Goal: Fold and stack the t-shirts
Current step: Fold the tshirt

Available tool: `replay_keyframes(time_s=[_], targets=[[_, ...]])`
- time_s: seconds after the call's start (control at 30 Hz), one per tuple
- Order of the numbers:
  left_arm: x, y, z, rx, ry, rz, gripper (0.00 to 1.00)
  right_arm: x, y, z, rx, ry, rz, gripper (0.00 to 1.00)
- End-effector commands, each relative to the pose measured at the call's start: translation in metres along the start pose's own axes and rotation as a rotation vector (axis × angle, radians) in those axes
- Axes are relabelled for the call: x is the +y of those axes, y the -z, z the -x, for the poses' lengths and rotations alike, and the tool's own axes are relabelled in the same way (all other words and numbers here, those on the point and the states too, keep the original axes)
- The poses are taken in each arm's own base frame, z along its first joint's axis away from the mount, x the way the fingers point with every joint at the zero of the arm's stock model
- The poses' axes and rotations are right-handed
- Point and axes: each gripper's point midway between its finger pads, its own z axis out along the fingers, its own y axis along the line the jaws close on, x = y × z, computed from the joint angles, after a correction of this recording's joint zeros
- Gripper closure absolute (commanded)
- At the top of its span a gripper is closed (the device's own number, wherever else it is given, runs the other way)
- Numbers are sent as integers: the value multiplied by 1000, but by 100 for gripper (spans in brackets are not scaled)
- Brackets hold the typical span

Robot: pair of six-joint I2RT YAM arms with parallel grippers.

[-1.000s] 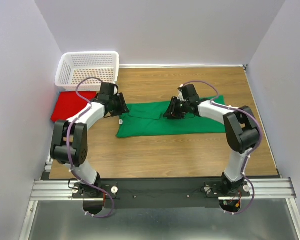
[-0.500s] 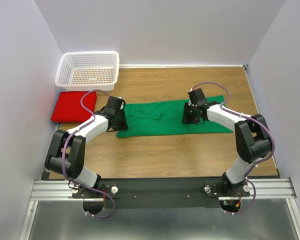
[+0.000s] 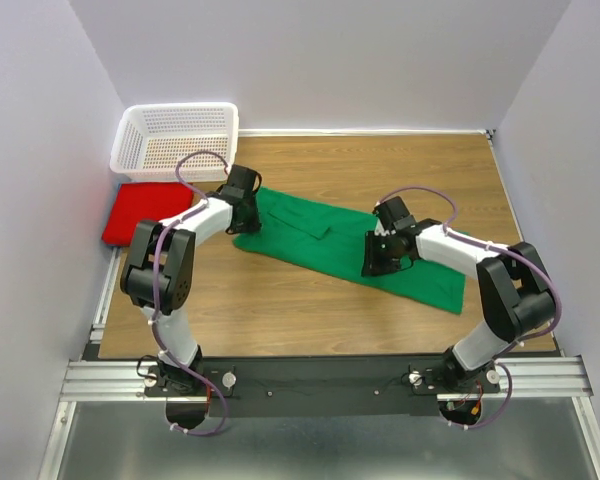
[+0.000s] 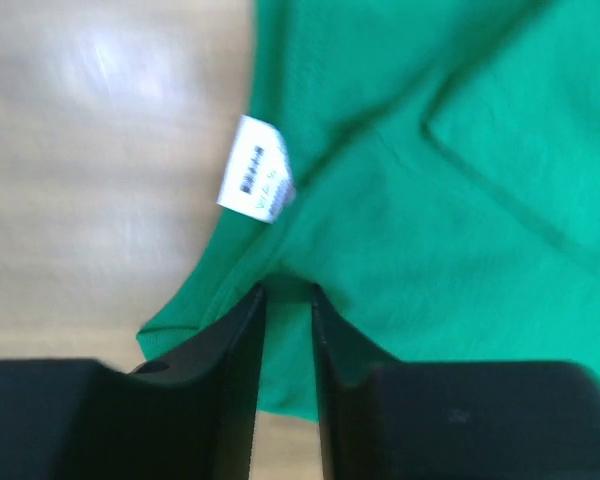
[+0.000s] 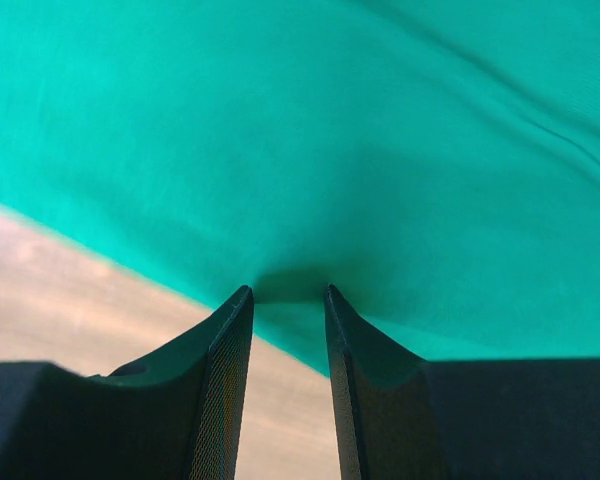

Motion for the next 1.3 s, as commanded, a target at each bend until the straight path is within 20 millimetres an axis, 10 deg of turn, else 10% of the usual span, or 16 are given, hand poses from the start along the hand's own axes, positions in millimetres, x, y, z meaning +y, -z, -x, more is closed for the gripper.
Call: replay_keyframes(time_s=[0.0,0.3,0.4,0.63,0.9,1.13,1.27], targets=[[13,12,48,-126,-47,108,61,27,19,-34,121,15,89,58],[27,132,113,-483,-11,160,27,142,61,50,-5,246,584,55],[38,189,110,-630,43,137,25,186,46,70,7,315,711,50],[59,233,78,-794,108,83,6,242,6,65,126,387,903,48],[73,212,36,-826,112,43,3,226,-93,66,172,321,787,48],[76,198,31,-809,99,61,3,171,-140,152,-27,90,610,48],[74,192,32,-795,78,64,4,100,-158,217,-146,-163,462,48]])
